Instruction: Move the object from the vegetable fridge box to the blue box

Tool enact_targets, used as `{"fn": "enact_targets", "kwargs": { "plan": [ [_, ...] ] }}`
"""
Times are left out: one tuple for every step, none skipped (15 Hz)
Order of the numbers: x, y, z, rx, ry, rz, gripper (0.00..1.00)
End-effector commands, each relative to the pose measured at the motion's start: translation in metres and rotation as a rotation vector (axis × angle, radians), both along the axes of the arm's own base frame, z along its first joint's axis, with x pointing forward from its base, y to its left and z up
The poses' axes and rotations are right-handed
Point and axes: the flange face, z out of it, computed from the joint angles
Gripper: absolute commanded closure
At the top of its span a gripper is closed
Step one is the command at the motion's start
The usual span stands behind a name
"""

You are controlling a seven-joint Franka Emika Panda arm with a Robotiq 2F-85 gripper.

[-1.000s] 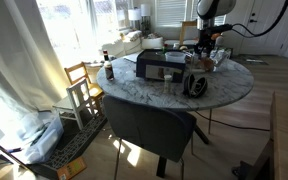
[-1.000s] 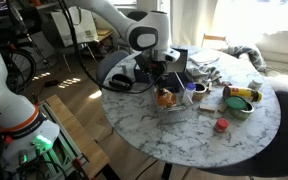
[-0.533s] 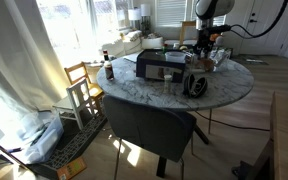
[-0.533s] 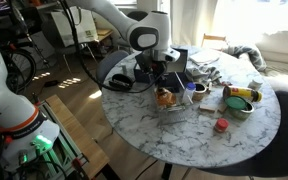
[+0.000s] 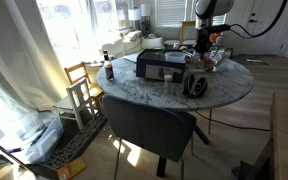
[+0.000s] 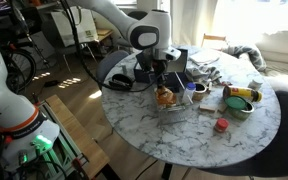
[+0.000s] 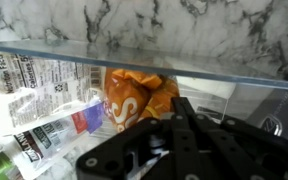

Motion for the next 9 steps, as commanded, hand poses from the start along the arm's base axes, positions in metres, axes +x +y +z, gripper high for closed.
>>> {"fn": "enact_targets", "kwargs": {
  "plan": [
    [-0.002,-0.001,0.023,-0.002,-0.039,-0.018,1.0],
    [-0.003,-0.002,0.032,-0.007,-0.05,-0.017,1.0],
    [-0.005,-0.002,0.044,-0.012,-0.067,-0.014,1.0],
    [-0.007,-0.003,0.058,-0.021,-0.089,-0.007,1.0],
    [-0.008,-0.003,0.071,-0.025,-0.108,-0.004,1.0],
    [-0.009,-0.002,0.085,-0.033,-0.134,-0.001,1.0],
    [-0.01,-0.001,0.099,-0.037,-0.159,0.003,1.0],
    [-0.011,-0.001,0.113,-0.045,-0.184,0.006,1.0],
    [-0.011,0.0,0.127,-0.05,-0.209,0.009,1.0]
  ]
}}
